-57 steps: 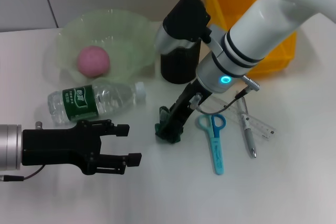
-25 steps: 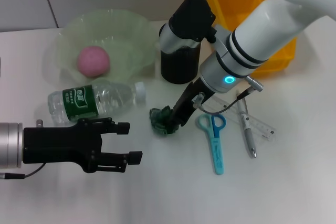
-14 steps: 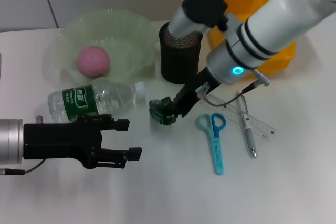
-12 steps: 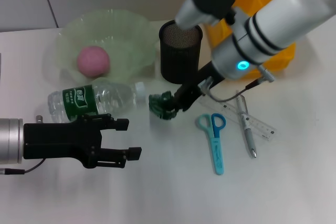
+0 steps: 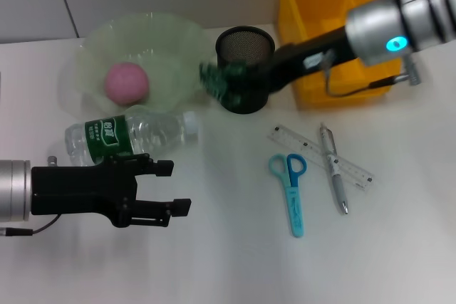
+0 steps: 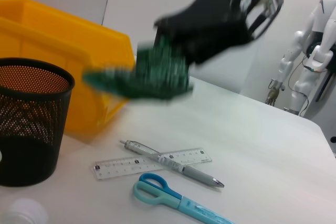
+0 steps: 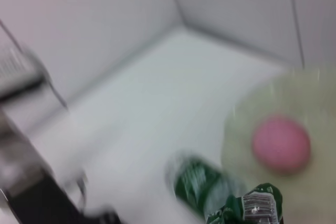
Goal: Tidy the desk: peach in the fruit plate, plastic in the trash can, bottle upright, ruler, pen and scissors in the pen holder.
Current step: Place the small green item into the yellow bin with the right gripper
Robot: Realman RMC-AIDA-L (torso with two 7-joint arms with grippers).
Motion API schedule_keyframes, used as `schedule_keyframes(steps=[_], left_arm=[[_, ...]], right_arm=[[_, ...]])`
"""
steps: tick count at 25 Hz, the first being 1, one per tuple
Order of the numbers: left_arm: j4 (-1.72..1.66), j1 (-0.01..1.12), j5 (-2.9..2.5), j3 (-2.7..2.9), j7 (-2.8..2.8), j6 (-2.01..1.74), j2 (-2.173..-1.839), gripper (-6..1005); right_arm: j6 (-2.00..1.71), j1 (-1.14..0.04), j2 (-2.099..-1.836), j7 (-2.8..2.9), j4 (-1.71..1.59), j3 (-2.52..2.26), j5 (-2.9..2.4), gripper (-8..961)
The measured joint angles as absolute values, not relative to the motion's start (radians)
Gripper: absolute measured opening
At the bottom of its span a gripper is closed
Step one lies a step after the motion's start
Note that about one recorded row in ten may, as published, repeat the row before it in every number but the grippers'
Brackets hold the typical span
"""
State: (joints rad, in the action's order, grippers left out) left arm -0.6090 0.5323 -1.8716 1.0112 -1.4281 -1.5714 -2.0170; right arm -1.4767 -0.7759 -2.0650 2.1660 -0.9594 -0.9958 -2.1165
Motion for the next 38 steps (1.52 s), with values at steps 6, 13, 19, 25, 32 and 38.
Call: schedule_keyframes(steps=[6,13,19,25,32,38], left_arm=[[-0.609,0.53,-1.884,1.012,-1.418,-1.558,-2.025,839],[-0.61,0.527,-1.886,1.012,-1.403,-1.55,-2.032,839],[-0.611,0.527,-1.891,1.014,-1.402,-1.55,-2.035,839],[-0.611,0.531,-1.896,1.014,-1.402,-1.55,-2.037,838],[-0.611,0.535,-1.896,1.014,-1.402,-1.551,-2.037,838],[-0.611,0.535,-1.896,1.014,-1.402,-1.551,-2.036,838]], right_arm=[[-1.48,-0.675,-2.049,1.973,-0.94,-0.787,-1.863,-1],[-1.405,-0.633,-2.028,1.847,-0.827,-0.604,-1.774,-1],[-1.223,-0.599,-2.02,1.791,-0.805,-0.589,-1.809,-1],[-1.136,-0.629,-2.025,1.815,-0.803,-0.591,-1.959,0],[-1.047,-0.668,-2.031,1.84,-0.772,-0.61,-2.033,9],[-1.03,-0.677,-2.031,1.846,-0.772,-0.612,-2.032,182]])
